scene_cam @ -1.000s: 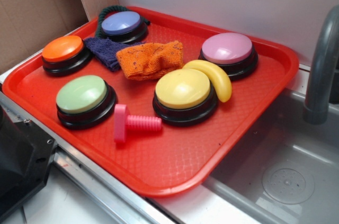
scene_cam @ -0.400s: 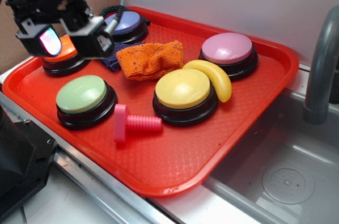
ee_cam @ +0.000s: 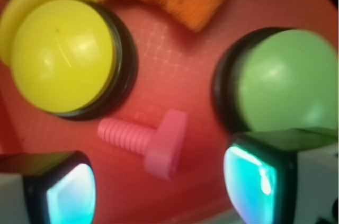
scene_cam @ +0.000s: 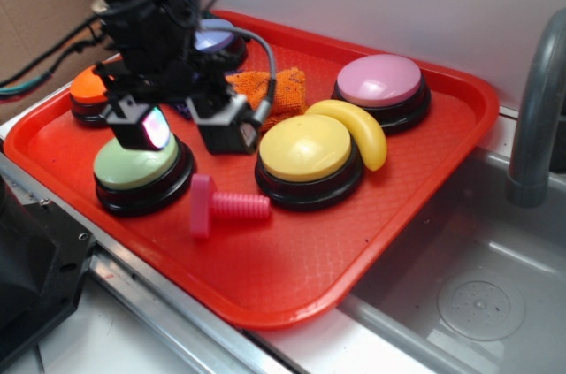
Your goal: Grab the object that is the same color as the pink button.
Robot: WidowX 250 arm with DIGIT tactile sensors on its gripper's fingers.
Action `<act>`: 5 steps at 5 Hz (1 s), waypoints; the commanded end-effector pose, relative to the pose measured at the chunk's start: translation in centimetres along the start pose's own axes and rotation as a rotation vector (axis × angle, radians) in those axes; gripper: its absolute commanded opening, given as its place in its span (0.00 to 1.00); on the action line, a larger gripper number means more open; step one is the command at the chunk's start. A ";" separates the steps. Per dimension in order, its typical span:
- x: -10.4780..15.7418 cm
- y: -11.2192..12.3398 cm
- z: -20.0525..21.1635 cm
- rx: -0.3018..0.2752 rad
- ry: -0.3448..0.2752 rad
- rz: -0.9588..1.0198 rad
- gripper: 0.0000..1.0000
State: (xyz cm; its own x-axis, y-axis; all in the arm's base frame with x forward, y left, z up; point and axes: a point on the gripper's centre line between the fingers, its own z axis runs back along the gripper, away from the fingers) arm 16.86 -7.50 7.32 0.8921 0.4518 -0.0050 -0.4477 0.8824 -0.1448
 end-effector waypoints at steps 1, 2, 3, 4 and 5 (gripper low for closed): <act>0.4 -0.9 -3.0 -0.005 0.058 -0.017 1.00; 0.1 -0.9 -3.3 -0.010 0.088 -0.043 1.00; -0.1 -1.0 -3.4 0.002 0.066 -0.013 0.19; -0.2 -1.0 -3.4 0.007 0.072 0.007 0.08; -0.3 -1.1 -3.6 0.033 0.064 0.007 0.06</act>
State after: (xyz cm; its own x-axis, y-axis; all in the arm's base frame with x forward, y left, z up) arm 16.85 -8.83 3.62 0.8927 0.4434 -0.0807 -0.4499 0.8873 -0.1014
